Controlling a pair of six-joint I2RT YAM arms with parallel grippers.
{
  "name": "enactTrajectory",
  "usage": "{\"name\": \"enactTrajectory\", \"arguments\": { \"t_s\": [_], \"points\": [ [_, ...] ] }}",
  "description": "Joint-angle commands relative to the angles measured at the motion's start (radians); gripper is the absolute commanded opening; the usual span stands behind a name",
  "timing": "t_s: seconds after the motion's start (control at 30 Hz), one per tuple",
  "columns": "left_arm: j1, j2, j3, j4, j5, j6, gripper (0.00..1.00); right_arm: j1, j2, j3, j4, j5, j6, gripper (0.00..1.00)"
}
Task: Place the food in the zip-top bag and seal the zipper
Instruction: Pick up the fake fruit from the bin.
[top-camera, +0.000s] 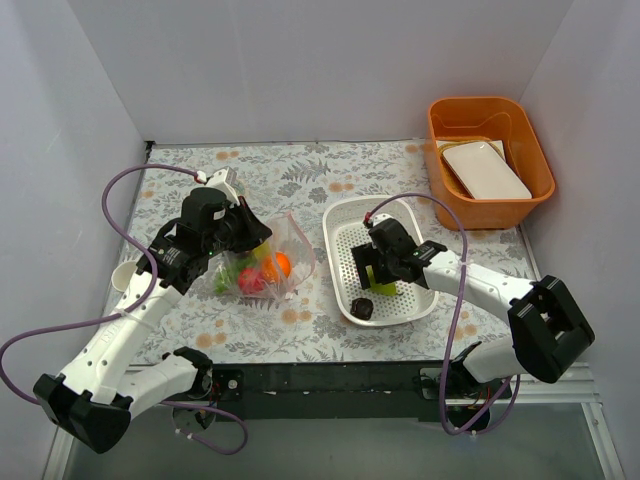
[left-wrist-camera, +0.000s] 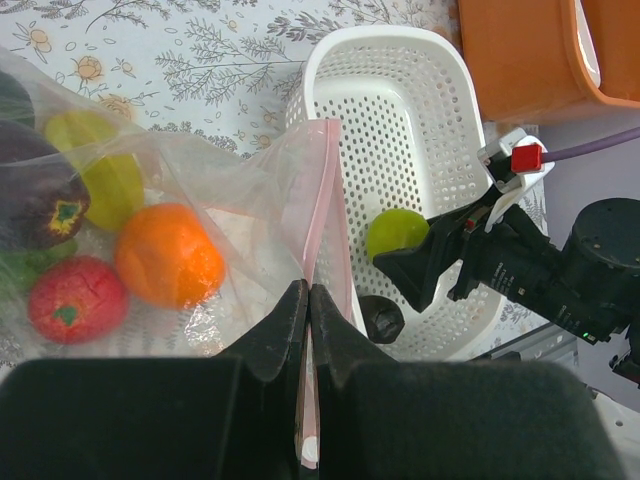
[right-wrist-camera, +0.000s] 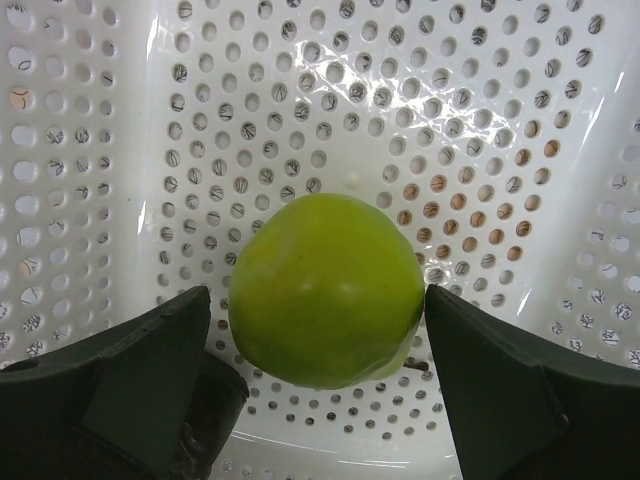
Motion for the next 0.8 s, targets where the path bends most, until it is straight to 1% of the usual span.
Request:
{"name": "enactTrajectory", "arguments": {
  "t_s": [0.0,0.07,0.23,0.33,0.37,0.47,0.57,0.67,0.77],
  "points": [
    [-0.005,-0.037,-0.003,0.002,0.01,-0.006,0.0,-0.004,0.001,0.024,-0.014,-0.008,-0.072,0.95],
    [-0.005,-0.032,0.003,-0.002,0.008,-0.005,0.0,-0.003,0.006,0.03,-0.049,0.003,-0.085,0.94],
    [-0.005,-0.032,-0.001,0.002,0.011,-0.006,0.0,-0.003,-0.025,-0.016,-0.027,0.01,-0.097,0.93],
    [-0.005,-0.026,-0.001,0.007,0.019,-0.005,0.0,-0.003,-0.028,-0.022,-0.02,0.007,-0.097,0.81],
    [-0.005,-0.024,0.0,0.009,0.019,-0.006,0.0,-0.003,-0.026,-0.022,-0.016,0.001,-0.099,0.73],
    [-0.005,-0.026,-0.003,0.01,0.019,-0.006,0.0,-0.003,-0.025,-0.02,-0.011,-0.014,-0.092,0.67],
    [-0.005,-0.027,-0.001,0.006,0.017,-0.005,0.0,-0.003,-0.028,-0.023,-0.002,-0.019,-0.073,0.56],
    [-0.005,-0.029,-0.001,0.004,0.014,-0.006,0.0,-0.003,-0.045,-0.023,0.004,-0.022,-0.04,0.51],
    [-0.005,-0.028,-0.003,0.005,0.014,-0.006,0.0,-0.003,-0.081,-0.016,0.015,-0.036,-0.008,0.5]
  ]
}}
